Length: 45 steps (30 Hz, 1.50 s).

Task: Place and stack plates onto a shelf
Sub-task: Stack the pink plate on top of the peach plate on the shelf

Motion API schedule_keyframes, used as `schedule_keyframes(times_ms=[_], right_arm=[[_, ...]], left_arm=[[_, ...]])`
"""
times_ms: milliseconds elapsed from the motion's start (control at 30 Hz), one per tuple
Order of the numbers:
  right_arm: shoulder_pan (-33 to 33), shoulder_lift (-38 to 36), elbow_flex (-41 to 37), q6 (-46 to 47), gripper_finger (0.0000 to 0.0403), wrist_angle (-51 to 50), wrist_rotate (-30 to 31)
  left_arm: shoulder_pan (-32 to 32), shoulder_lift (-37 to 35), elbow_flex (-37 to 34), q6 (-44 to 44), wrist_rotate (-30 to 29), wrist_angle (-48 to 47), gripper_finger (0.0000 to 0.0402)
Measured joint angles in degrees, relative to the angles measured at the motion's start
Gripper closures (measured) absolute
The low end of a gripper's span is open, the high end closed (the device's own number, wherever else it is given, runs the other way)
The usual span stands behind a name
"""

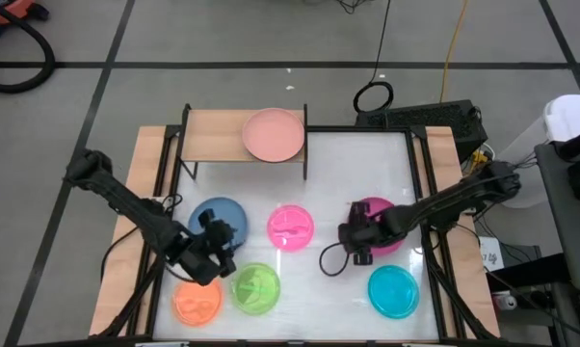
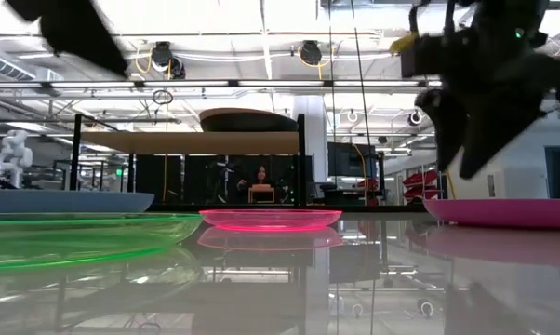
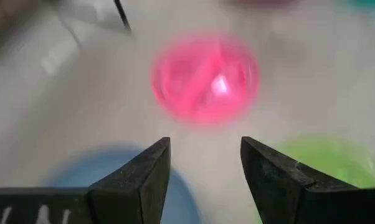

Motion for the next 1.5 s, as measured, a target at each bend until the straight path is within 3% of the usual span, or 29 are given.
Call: schedule_keyframes(times_ms=[100,200,533,733,867,967,1200,1333,1500], right_arm=[[0.6,2.3,0.3,6.8,0.0199,-3.1,0.0],[1.1,3.1,0.3,12.5,0.0199,-4.1,-1.4],[4.1,3.5,0.3,19.4,0.02,-3.6,-1.0],[5.6,3.5,-0.9,21.9,0.02,-3.3,1.7],[6.3,3.5,-3.2,24.7,0.02,-2.7,1.8],[6.7,3.5,-5.0,26.4,0.02,-1.8,1.7],[6.9,3.4,-8.3,27.9,0.0201,0.3,4.1],[6.9,3.4,-8.5,27.6,0.0227,0.7,4.5],[7.0,3.5,-8.7,27.1,0.0294,2.9,5.5]], left_arm=[[-0.3,-1.2,1.2,6.5,-9.0,4.2,0.0202],[-0.3,-1.8,1.2,13.7,-13.9,10.5,0.0202],[1.5,-2.1,1.0,25.6,-16.3,24.6,0.0202],[0.8,-3.1,-4.0,32.5,-18.6,37.8,0.0201],[-0.2,-3.1,-11.0,35.7,-18.6,52.1,0.0201],[-0.7,-3.2,-16.2,41.5,-17.4,68.4,0.0202],[-0.7,-3.3,-26.4,56.8,-6.2,106.6,0.0202],[-0.6,-3.2,-27.7,58.3,-5.9,111.4,0.0202],[-0.6,-3.2,-27.6,55.9,-5.6,111.4,0.0202]])
